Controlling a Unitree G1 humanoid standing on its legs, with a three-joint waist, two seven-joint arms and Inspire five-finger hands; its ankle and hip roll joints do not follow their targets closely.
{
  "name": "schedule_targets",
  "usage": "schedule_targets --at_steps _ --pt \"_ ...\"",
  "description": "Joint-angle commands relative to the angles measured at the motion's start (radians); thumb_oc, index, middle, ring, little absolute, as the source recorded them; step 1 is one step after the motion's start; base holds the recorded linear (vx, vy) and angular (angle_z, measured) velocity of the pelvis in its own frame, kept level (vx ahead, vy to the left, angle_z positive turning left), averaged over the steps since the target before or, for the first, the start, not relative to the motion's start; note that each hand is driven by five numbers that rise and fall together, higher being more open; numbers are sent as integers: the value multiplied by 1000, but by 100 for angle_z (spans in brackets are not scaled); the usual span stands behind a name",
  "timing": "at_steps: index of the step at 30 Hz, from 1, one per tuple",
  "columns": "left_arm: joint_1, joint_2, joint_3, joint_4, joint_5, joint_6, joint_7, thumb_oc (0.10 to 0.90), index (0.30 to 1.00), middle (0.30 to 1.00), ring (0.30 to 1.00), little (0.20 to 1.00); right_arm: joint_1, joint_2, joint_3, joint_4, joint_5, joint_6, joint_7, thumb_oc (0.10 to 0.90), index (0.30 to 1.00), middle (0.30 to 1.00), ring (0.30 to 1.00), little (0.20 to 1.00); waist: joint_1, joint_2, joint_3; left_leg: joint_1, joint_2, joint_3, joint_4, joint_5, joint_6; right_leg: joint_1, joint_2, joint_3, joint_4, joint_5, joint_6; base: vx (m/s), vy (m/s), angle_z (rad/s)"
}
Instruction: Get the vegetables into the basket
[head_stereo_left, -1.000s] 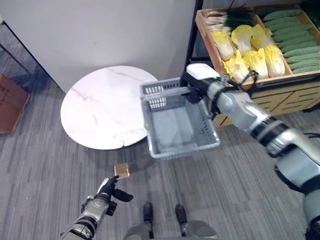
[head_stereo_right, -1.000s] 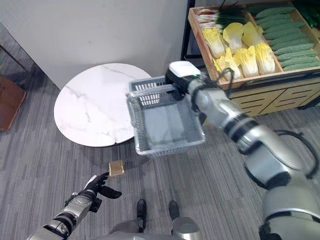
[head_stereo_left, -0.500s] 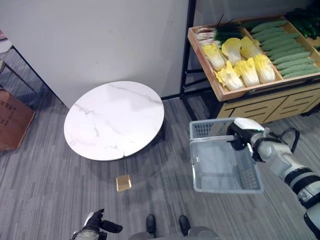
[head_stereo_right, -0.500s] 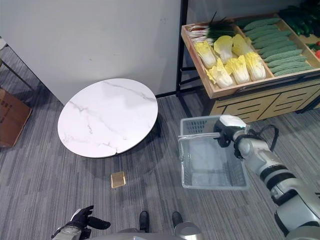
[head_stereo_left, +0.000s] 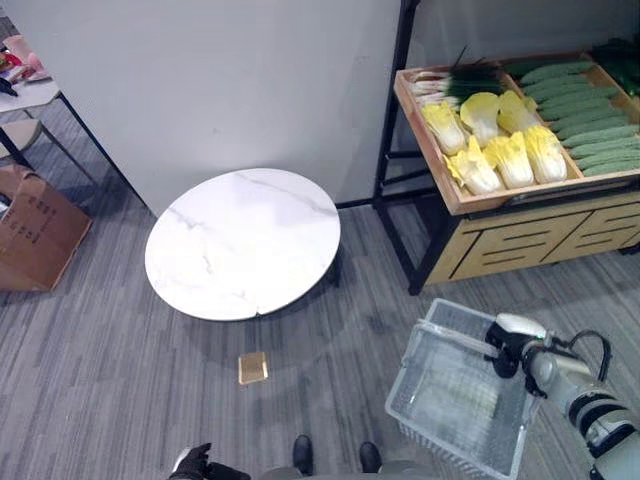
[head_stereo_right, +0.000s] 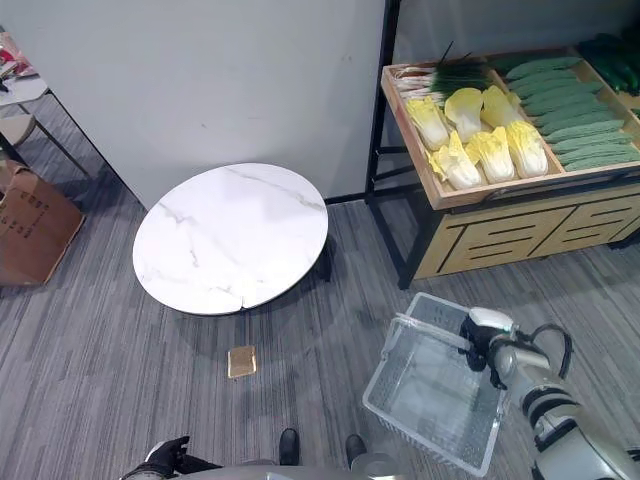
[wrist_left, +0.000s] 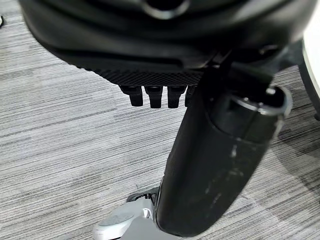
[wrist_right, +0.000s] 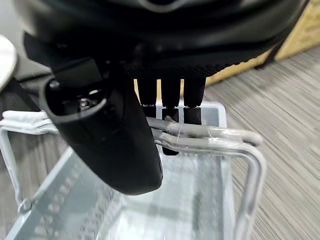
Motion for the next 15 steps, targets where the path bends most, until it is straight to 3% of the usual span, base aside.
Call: schedule_targets --at_steps 1,3,5,15 --pt "-44 47 -25 66 25 -2 43 900 1000 1000 1000 1000 -48 56 -33 126 -7 26 -82 400 300 300 300 300 28 -90 -66 102 -39 16 2 -111 -21 -19 -84 1 4 7 103 0 -26 7" --pt "-48 46 -29 69 31 -2 45 900 1000 1000 1000 1000 -40 76 -42 158 -4 29 -90 400 300 300 300 300 29 -91 -65 103 -39 16 2 -112 -20 -19 -83 2 4 7 102 0 -9 4" --pt "-83 45 -41 72 29 -2 58 900 1000 1000 1000 1000 4 142 -116 289 60 55 -128 400 300 300 300 300 24 -91 -67 105 -39 17 2 -115 -18 -14 -83 2 1 6 102 0 0 0" --pt "-69 49 32 132 -17 11 77 900 1000 1000 1000 1000 74 189 -189 336 141 71 -147 400 300 300 300 300 26 -94 -65 105 -40 14 2 -118 -16 -13 -86 -2 2 2 104 2 0 0"
